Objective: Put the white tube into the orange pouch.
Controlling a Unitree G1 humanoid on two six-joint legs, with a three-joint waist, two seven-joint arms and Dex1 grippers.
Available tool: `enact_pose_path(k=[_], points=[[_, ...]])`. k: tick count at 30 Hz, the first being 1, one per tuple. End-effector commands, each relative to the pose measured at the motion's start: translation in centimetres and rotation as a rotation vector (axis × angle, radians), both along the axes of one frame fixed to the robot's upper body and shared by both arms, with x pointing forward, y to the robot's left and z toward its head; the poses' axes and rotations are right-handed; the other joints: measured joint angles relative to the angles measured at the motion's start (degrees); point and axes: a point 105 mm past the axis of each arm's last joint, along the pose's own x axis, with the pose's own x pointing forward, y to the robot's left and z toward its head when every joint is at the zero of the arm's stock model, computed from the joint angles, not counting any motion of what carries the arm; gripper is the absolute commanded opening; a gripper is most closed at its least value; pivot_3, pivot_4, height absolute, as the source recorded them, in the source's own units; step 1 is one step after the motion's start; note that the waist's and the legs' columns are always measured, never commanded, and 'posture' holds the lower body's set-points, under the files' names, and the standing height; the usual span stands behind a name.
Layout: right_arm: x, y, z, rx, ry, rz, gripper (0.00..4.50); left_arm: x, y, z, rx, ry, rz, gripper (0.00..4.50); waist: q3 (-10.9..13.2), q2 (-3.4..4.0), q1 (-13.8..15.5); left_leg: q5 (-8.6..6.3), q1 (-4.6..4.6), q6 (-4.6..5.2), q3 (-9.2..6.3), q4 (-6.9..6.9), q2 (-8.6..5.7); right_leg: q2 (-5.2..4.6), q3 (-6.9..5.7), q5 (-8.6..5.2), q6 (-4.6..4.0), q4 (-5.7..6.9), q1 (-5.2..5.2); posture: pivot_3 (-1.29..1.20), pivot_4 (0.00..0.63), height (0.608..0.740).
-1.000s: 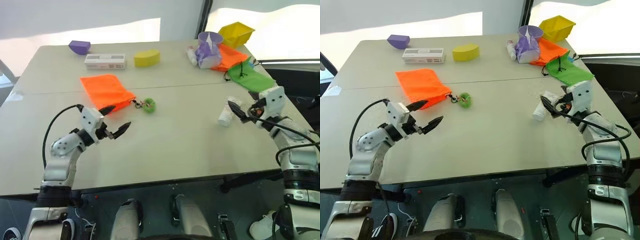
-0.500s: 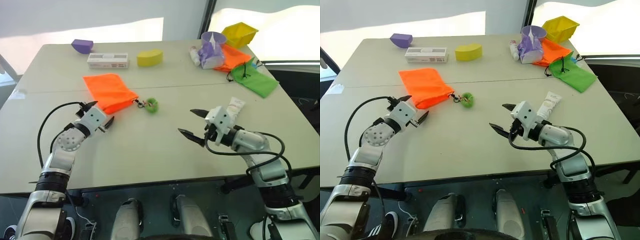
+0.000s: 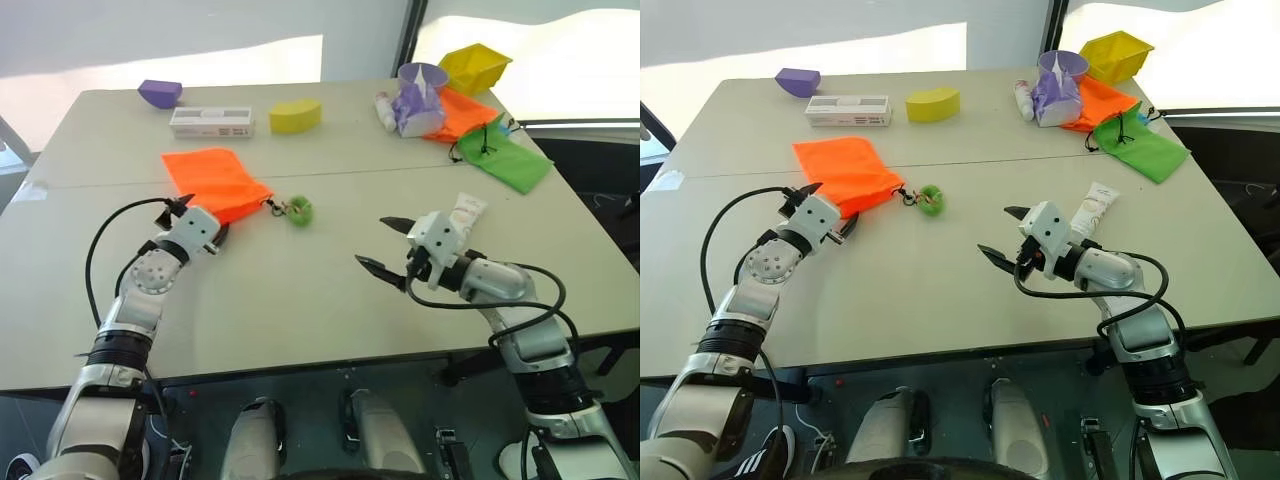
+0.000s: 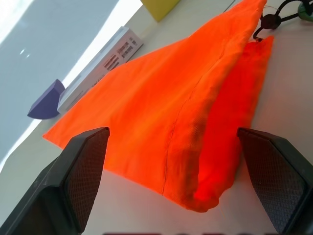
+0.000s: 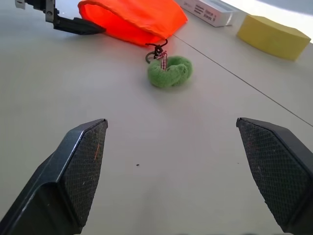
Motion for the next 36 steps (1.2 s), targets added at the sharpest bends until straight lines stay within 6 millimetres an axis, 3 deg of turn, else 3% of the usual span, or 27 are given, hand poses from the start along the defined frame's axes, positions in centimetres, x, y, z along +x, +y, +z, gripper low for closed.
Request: enact_pose_path(k=[1, 8, 17, 21, 26, 29, 33, 36], points=[[0.1, 0.0, 1.1, 0.011, -0.046, -0.004, 4.50, 0.5, 0.4, 1.1, -0.011, -0.043, 0.027, 3.65, 0.0, 0.00, 0.0, 0.00, 0.00, 0.00, 0.01, 0.00, -0.01, -0.01, 0.00, 0.00, 0.00, 0.00, 0.00, 0.00, 0.150, 0.740], [0.1, 0.0, 1.2, 0.011, -0.048, -0.008, 4.50, 0.5, 0.0, 0.6, -0.016, -0.027, 0.014, 0.09, 0.0, 0.00, 0.1, 0.00, 0.00, 0.00, 0.04, 0.00, -0.01, -0.02, 0.00, 0.00, 0.01, -0.01, 0.01, 0.00, 0.150, 0.740], [0.4, -0.3, 1.1, 0.001, -0.053, -0.017, 4.50, -0.4, -1.0, 0.8, -0.057, -0.001, -0.065, 0.04, 0.0, 0.00, 0.1, 0.00, 0.00, 0.00, 0.07, 0.02, -0.03, -0.08, 0.01, 0.00, 0.01, -0.03, 0.03, 0.00, 0.150, 0.740], [0.7, 1.0, 1.0, -0.031, -0.086, 0.015, 4.50, -1.8, -2.6, 1.5, -0.072, 0.015, -0.172, 0.04, 0.0, 0.00, -0.1, 0.00, 0.00, 0.00, 0.07, 0.01, -0.02, -0.06, 0.01, 0.00, 0.01, -0.03, 0.01, 0.00, 0.150, 0.740], [2.2, 4.7, 1.6, -0.059, -0.211, 0.040, 4.50, -4.5, -5.9, 2.2, -0.107, 0.047, -0.333, 0.04, 0.0, 0.00, -0.5, 0.00, 0.02, 0.00, 0.06, 0.01, 0.02, 0.02, 0.03, 0.00, 0.00, 0.07, -0.02, 0.00, 0.150, 0.740], [2.8, 7.7, 2.0, -0.060, -0.276, 0.103, 4.50, -5.9, -6.3, 2.4, -0.087, 0.067, -0.368, 0.04, 0.0, 0.00, -0.4, 0.00, 0.04, 0.00, 0.04, 0.01, 0.03, 0.08, 0.02, 0.00, -0.01, 0.16, -0.05, 0.00, 0.150, 0.740], [3.1, 11.1, 1.0, -0.171, -0.375, 0.212, 4.50, -8.2, -7.7, 2.9, -0.122, 0.096, -0.468, 0.04, 0.0, 0.00, -0.5, 0.01, 0.03, 0.00, 0.06, 0.01, 0.05, 0.07, 0.03, -0.01, -0.02, 0.14, -0.06, 0.00, 0.150, 0.740], [2.7, 13.7, 0.4, -0.224, -0.443, 0.307, 4.50, -9.4, -7.6, 2.9, -0.102, 0.108, -0.493, 0.04, 0.0, 0.00, -0.5, 0.01, 0.00, 0.00, 0.09, 0.01, 0.04, 0.01, 0.03, -0.02, -0.01, 0.08, -0.06, 0.00, 0.150, 0.740]])
